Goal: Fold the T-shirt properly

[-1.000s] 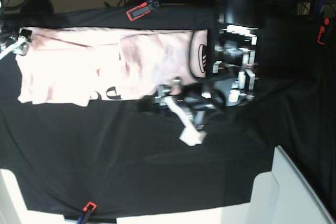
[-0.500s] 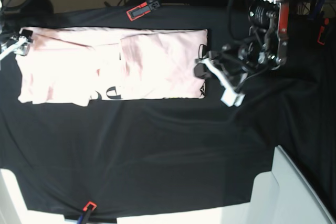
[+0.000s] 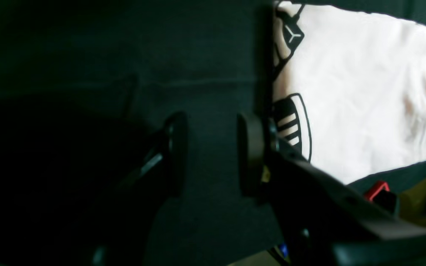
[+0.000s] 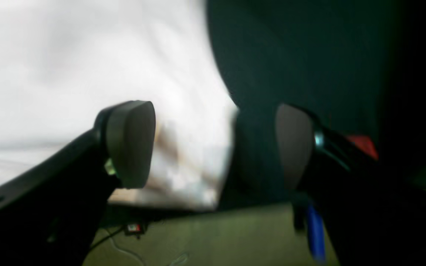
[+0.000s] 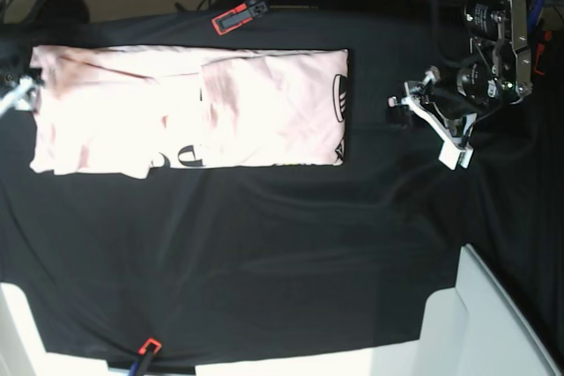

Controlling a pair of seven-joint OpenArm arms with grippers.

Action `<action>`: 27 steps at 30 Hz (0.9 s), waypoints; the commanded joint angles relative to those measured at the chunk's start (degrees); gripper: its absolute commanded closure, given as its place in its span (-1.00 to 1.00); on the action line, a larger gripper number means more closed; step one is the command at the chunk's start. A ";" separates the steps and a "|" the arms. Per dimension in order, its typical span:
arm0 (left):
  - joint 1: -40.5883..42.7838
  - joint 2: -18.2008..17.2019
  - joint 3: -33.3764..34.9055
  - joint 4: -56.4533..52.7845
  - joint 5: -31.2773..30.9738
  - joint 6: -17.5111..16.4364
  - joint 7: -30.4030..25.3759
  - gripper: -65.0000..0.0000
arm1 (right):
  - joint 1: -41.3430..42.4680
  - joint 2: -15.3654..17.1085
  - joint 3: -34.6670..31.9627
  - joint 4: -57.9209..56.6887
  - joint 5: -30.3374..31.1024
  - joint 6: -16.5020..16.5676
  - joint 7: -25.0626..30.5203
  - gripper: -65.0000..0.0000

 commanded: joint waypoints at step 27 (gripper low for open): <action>2.73 3.41 -13.55 0.59 18.78 -0.74 -0.63 0.31 | 18.76 5.86 8.47 -33.60 -0.13 12.54 -2.36 -0.84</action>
